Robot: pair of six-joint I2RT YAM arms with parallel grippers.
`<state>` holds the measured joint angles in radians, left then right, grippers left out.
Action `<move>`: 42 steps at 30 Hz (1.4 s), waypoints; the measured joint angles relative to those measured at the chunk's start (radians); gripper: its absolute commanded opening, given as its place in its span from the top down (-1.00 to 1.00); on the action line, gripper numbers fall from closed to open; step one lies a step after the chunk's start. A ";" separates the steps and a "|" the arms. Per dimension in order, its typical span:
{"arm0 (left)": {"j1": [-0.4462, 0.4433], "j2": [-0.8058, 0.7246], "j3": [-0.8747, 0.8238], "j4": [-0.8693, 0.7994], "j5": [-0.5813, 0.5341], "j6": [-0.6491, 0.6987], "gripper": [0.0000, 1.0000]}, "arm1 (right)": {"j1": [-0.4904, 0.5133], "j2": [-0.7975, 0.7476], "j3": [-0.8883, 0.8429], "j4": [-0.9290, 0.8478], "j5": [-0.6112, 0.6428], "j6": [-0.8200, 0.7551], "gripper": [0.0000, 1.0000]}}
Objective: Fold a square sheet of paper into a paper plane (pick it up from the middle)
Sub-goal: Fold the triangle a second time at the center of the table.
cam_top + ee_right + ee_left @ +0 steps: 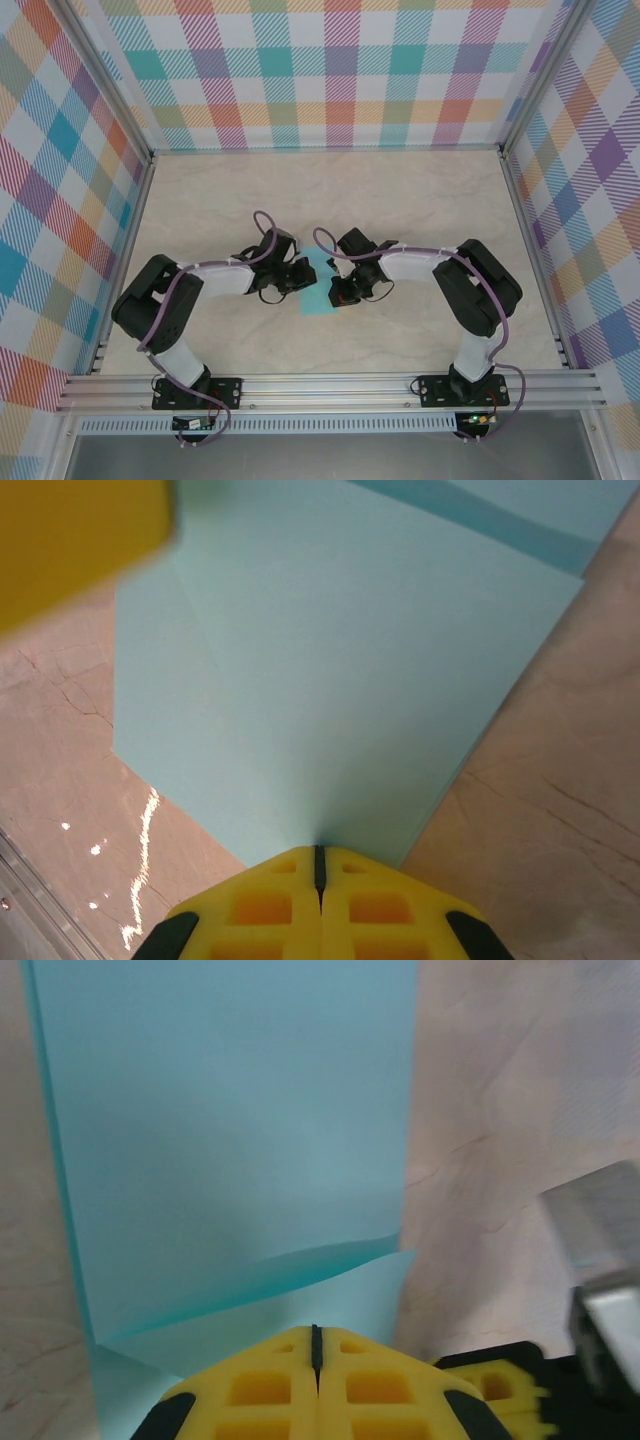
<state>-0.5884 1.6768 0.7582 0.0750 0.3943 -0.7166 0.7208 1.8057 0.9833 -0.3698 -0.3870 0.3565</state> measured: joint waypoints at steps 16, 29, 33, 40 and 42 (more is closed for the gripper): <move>-0.013 0.035 0.011 -0.020 -0.020 -0.001 1.00 | 0.002 0.022 0.143 -0.017 -0.018 -0.024 1.00; -0.014 0.035 0.018 -0.034 -0.038 -0.014 1.00 | 0.004 0.041 0.093 -0.013 -0.033 -0.051 1.00; -0.018 0.035 0.025 -0.051 -0.045 -0.027 1.00 | 0.008 0.033 0.026 -0.008 -0.045 -0.071 1.00; -0.019 0.035 0.029 -0.060 -0.048 -0.031 1.00 | 0.008 -0.016 -0.046 0.029 -0.044 -0.085 1.00; -0.019 0.035 0.030 -0.063 -0.048 -0.032 1.00 | 0.008 -0.032 -0.070 0.045 -0.044 -0.086 1.00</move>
<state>-0.6075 1.7119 0.7883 0.0116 0.3458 -0.7483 0.7292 1.7741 0.9131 -0.3248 -0.4309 0.2703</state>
